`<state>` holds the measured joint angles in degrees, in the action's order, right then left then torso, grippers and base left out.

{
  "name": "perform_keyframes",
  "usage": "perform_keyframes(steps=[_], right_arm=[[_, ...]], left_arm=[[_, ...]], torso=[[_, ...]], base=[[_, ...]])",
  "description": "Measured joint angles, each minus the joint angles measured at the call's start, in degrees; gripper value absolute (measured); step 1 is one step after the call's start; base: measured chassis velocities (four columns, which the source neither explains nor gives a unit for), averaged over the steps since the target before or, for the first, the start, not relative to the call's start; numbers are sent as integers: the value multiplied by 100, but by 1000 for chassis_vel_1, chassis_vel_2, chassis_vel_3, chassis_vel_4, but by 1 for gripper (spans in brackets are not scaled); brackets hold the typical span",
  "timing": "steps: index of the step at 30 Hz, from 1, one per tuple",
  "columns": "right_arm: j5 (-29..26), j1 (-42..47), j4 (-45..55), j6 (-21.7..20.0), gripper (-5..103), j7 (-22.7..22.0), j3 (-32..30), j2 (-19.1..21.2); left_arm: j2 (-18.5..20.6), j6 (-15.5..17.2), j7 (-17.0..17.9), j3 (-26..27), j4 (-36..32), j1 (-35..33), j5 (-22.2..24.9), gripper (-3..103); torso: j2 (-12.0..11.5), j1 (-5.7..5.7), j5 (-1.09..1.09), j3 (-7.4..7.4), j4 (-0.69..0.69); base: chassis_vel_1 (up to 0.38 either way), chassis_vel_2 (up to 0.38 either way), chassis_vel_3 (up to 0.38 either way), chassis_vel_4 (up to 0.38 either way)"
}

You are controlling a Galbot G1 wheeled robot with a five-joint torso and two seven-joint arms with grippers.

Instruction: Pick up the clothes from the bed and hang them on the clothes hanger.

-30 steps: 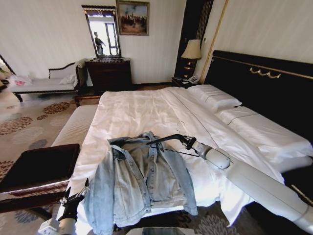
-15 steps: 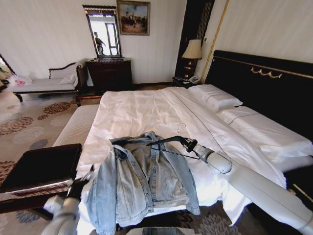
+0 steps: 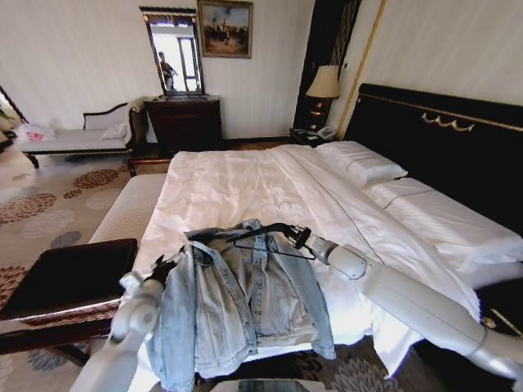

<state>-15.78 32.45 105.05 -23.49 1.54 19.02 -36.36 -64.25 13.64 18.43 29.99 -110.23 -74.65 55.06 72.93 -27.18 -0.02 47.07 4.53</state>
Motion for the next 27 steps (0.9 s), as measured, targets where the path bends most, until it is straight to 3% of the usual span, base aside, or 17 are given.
perform_keyframes(steps=[3, 10, 12, 22, 27], right_arm=[[-55, -11, 3, -28, 30, -8, 9, 9], [-166, 41, 50, -61, 30, -26, -53, 74], [-211, 45, 53, -72, 30, -36, -99, 87], [-288, 13, 27, -76, 30, -44, -169, 58], [-311, 2, 0, -80, 30, -51, -161, 35]], left_arm=[[27, 44, 48, -301, 489, 609, 318, 100], [34, 124, 69, -644, 1243, 1330, 822, 100], [-55, 195, 194, -804, 1547, 1653, 1160, 100], [-214, 414, 591, -966, 1965, 2165, 1705, 97], [-268, 571, 717, -950, 2139, 2253, 1864, 85]], torso=[[0, 0, 3, 0, 0], [0, 0, 2, 0, -2], [0, 0, 2, 0, -2], [0, 1, 2, -1, -2], [0, 0, 2, -1, -2]], base=[[0, 0, 0, 0], [0, 0, 0, 0], [0, 0, 0, 0], [0, 0, 0, 0], [0, 0, 0, 0]])
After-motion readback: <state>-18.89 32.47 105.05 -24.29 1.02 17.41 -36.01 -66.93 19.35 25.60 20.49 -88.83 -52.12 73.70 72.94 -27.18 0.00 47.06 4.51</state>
